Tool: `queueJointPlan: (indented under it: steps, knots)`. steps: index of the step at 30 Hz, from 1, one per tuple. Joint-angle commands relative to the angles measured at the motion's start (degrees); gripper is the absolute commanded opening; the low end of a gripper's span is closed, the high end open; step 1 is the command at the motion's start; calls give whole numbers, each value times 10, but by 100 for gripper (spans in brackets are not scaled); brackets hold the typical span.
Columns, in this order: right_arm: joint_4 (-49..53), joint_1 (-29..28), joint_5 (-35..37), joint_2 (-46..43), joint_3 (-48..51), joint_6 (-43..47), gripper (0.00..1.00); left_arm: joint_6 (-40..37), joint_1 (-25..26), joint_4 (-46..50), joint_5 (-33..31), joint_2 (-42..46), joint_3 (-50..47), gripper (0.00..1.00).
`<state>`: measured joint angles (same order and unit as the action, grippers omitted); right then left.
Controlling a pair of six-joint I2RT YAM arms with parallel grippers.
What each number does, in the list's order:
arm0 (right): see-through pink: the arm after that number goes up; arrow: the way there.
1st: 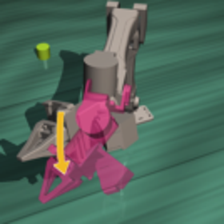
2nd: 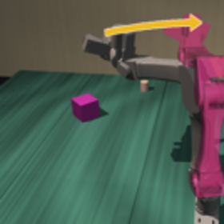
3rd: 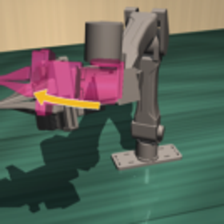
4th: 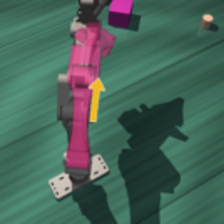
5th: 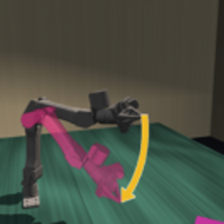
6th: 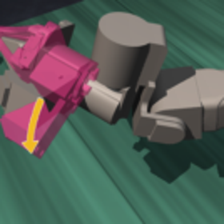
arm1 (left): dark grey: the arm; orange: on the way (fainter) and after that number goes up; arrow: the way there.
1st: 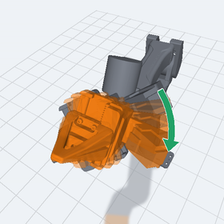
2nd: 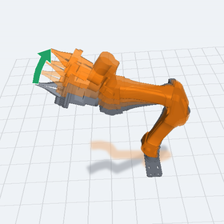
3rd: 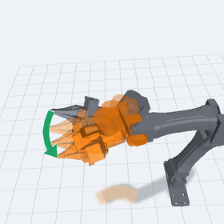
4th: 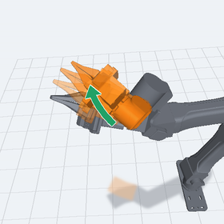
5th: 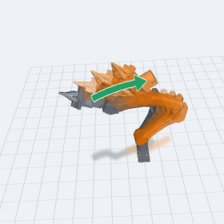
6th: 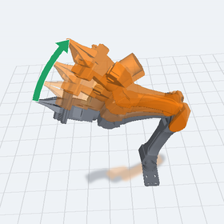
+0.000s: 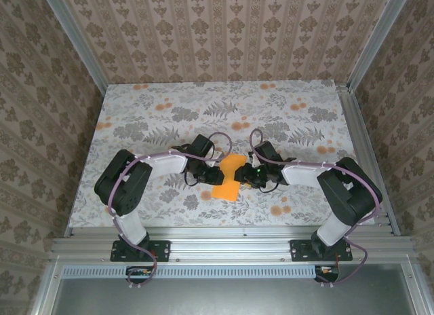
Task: Fold a paper plane with a square sheet of paper (pick it up from the middle)
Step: Pick up the paper from the center of the table.
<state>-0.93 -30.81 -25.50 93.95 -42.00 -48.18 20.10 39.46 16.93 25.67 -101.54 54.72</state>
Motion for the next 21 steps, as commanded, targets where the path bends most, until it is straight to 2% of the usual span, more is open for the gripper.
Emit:
queueJointPlan:
  steps: [1,6,21]
  knots:
    - [51,-1,29,7,-23,12,41,-24,6,23,-35,-12,-6,23]
    - [85,0,57,4,-41,25,42,-33,12,33,-58,-19,-8,22]
    - [81,15,60,58,-84,27,44,-62,34,62,-125,-50,4,21]
